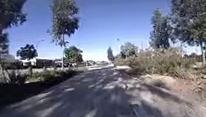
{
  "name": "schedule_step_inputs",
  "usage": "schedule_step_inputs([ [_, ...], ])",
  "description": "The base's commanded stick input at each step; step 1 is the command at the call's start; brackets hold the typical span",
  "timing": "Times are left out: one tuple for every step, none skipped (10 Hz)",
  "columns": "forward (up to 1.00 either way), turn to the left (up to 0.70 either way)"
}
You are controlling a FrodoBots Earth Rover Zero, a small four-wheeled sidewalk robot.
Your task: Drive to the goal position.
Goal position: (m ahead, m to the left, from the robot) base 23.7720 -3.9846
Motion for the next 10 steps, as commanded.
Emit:
schedule_step_inputs([
  [1.00,0.00],
  [1.00,0.00],
  [1.00,0.00],
  [1.00,0.00],
  [1.00,0.00],
  [1.00,0.00],
  [1.00,0.00],
  [1.00,0.00],
  [1.00,0.00],
  [1.00,0.00],
])
